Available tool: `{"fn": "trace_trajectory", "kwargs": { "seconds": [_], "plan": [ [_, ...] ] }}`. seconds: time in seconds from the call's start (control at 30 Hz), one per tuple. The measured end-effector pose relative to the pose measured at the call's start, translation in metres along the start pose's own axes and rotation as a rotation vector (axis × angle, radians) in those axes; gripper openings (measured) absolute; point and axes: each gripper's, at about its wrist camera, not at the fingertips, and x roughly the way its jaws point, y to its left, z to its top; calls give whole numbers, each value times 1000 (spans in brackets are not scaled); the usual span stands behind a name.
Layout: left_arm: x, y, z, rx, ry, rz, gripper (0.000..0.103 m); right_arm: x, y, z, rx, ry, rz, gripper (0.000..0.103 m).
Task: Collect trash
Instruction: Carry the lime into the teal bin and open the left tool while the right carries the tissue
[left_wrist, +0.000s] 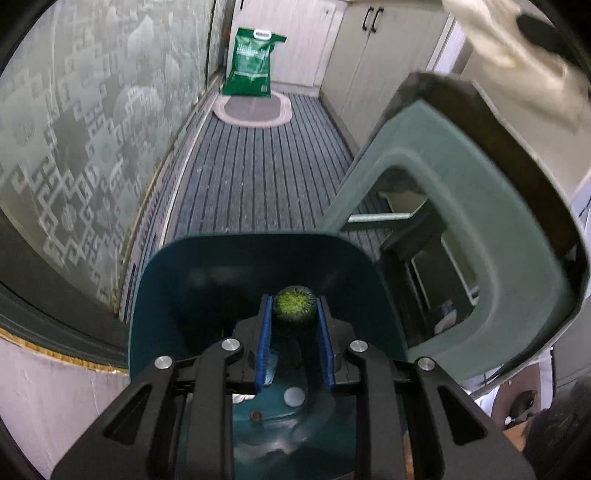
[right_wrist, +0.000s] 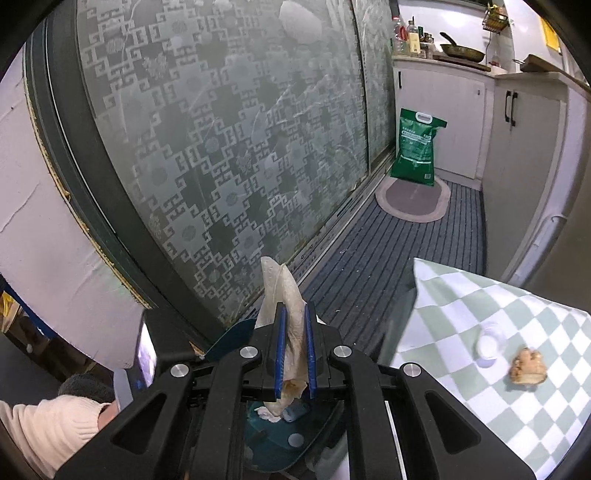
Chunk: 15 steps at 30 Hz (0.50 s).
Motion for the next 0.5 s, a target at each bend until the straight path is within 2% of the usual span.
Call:
{"fn": "trace_trajectory", "kwargs": {
  "seconds": [0.5],
  "plan": [
    [35, 17, -31, -5, 154, -5, 26, 38, 18, 2, 18, 76, 12, 10]
  ]
}}
